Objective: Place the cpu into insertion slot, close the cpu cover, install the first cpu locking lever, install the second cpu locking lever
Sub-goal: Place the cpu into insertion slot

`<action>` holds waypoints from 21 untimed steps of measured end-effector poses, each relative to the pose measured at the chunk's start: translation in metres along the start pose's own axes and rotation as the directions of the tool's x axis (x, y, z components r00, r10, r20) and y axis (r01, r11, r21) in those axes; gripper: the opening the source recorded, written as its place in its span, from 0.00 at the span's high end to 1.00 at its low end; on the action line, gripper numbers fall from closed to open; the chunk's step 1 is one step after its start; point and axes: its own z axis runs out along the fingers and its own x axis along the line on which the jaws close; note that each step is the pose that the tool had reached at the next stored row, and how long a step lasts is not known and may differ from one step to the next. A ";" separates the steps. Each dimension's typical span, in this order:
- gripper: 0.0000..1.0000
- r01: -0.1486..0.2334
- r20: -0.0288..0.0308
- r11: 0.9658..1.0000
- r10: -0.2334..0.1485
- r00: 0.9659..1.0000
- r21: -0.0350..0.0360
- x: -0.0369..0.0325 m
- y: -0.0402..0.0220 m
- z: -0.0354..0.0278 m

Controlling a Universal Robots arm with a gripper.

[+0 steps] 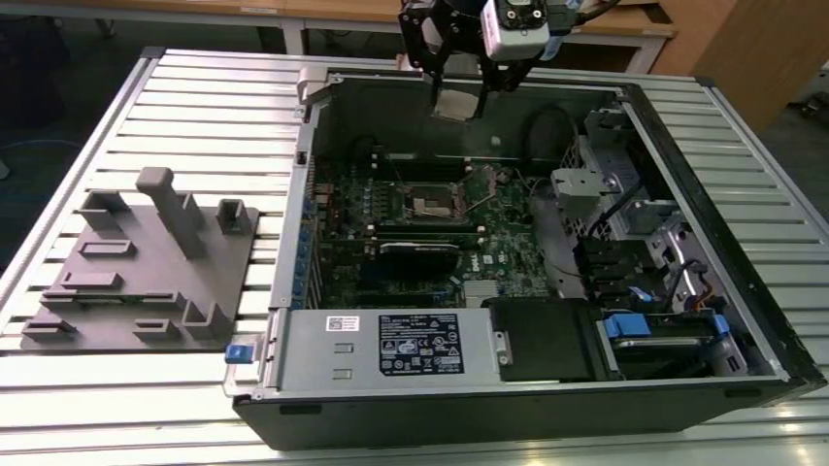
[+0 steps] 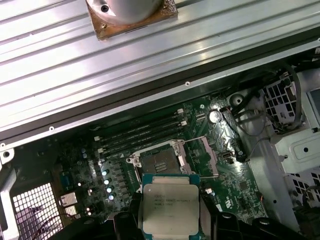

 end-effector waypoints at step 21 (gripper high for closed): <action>0.46 -0.202 0.019 0.979 0.202 0.979 -0.001 0.0000 -0.0001 0.0006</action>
